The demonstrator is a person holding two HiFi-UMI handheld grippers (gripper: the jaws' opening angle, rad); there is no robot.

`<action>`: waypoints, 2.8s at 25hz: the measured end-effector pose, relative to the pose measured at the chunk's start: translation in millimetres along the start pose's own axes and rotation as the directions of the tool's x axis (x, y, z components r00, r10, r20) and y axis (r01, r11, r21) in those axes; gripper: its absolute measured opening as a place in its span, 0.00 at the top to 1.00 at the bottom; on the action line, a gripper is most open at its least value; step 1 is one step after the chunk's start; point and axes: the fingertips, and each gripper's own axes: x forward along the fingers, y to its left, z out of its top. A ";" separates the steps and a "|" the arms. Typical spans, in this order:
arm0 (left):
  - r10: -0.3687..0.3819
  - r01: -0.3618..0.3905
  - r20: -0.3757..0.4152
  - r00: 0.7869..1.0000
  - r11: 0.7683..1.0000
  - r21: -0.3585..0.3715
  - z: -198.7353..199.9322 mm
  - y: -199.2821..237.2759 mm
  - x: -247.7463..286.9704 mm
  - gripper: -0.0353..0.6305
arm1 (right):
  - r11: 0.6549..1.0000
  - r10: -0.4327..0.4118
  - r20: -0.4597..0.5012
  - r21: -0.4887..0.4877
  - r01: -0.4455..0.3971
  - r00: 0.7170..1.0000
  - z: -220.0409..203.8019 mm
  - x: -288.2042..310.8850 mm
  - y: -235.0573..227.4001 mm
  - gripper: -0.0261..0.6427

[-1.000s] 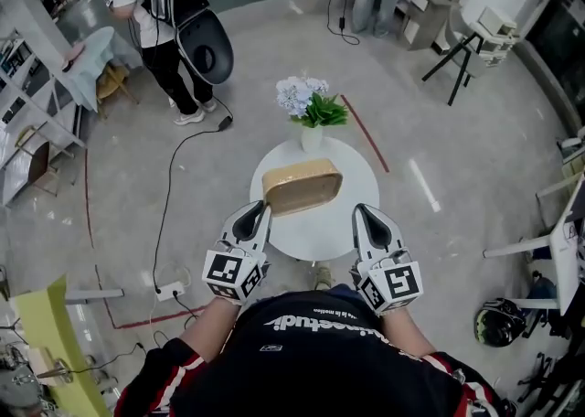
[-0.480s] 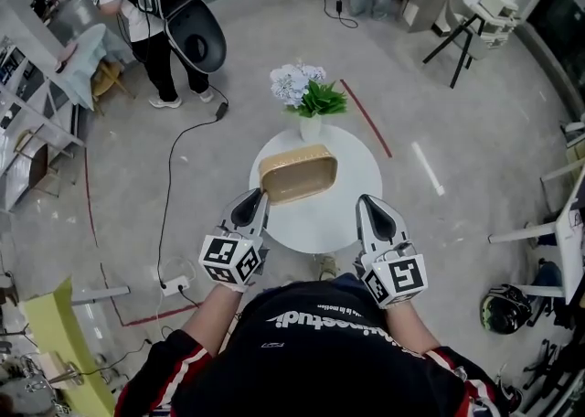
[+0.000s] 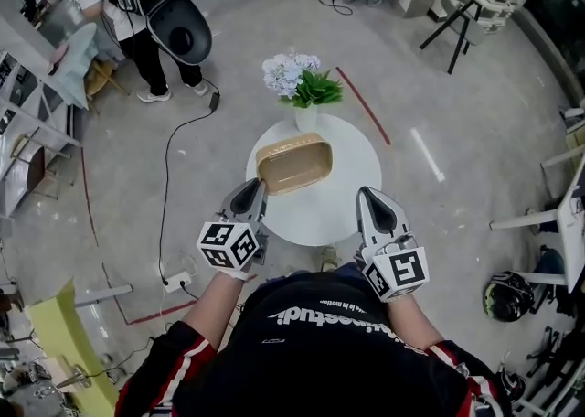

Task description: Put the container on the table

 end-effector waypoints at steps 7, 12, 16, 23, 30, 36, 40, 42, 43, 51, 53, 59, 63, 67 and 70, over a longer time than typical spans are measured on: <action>-0.011 0.007 -0.043 0.999 0.995 -0.095 -13.5 4.9 14.7 0.87 | 1.000 -0.002 0.001 -0.023 0.002 1.000 -3.9 7.2 -10.3 0.96; -0.007 -0.006 -0.071 0.997 0.984 -0.180 -25.6 10.6 23.3 0.87 | 1.000 -0.002 0.000 -0.028 0.002 1.000 -4.6 9.3 -16.3 0.96; -0.005 -0.014 -0.083 0.997 0.974 -0.225 -32.5 12.3 30.0 0.87 | 0.999 0.005 0.002 -0.035 -0.005 1.000 -6.0 11.6 -23.4 0.96; 0.022 -0.056 -0.116 0.993 0.951 -0.304 -48.6 22.3 43.7 0.87 | 0.999 0.022 0.002 -0.037 -0.022 1.000 -8.3 17.6 -34.9 0.96; 0.052 -0.103 -0.145 0.988 0.922 -0.373 -64.1 31.5 58.8 0.87 | 0.999 0.033 -0.003 -0.028 -0.033 0.999 -7.6 23.1 -52.3 0.96; 0.075 -0.136 -0.159 0.984 0.899 -0.416 -77.8 37.3 68.5 0.87 | 0.998 0.056 0.007 -0.023 -0.056 0.998 -8.9 25.4 -64.1 0.96; 0.093 -0.157 -0.168 0.981 0.895 -0.417 -84.8 40.9 78.4 0.87 | 0.999 0.044 0.010 -0.010 -0.044 0.999 -12.1 29.6 -76.8 0.96; 0.099 -0.166 -0.175 0.980 0.891 -0.423 -87.2 41.4 82.4 0.87 | 0.999 0.046 0.010 -0.009 -0.046 0.999 -16.3 31.0 -79.8 0.96; 0.101 -0.171 -0.181 0.978 0.887 -0.430 -90.3 42.2 83.9 0.87 | 0.999 0.050 0.010 -0.010 -0.049 0.999 -18.3 30.9 -80.1 0.96; 0.112 -0.214 -0.234 0.966 0.854 -0.475 -121.0 55.7 98.5 0.87 | 0.999 0.039 0.003 0.003 -0.039 0.999 -25.7 22.8 -85.7 0.96; 0.118 -0.229 -0.251 0.961 0.851 -0.474 -129.9 59.7 101.3 0.87 | 0.999 0.033 -0.003 0.009 -0.033 0.999 -28.2 20.9 -87.1 0.96; 0.129 -0.264 -0.297 0.946 0.838 -0.477 -153.9 65.3 109.8 0.87 | 0.999 0.034 -0.010 0.006 -0.034 0.999 -34.0 10.9 -90.0 0.96; 0.131 -0.276 -0.320 0.938 0.841 -0.466 -165.6 66.9 117.0 0.87 | 1.000 0.023 -0.010 0.014 -0.023 1.000 -36.9 7.3 -96.5 0.96; 0.123 -0.285 -0.344 0.931 0.834 -0.473 -179.0 69.3 120.8 0.87 | 1.000 0.012 -0.014 0.024 -0.012 1.000 -38.6 4.6 -99.5 0.96; 0.116 -0.293 -0.360 0.926 0.824 -0.486 -190.4 73.5 123.5 0.87 | 1.000 0.004 -0.017 0.024 -0.004 1.000 -41.0 5.5 -103.3 0.96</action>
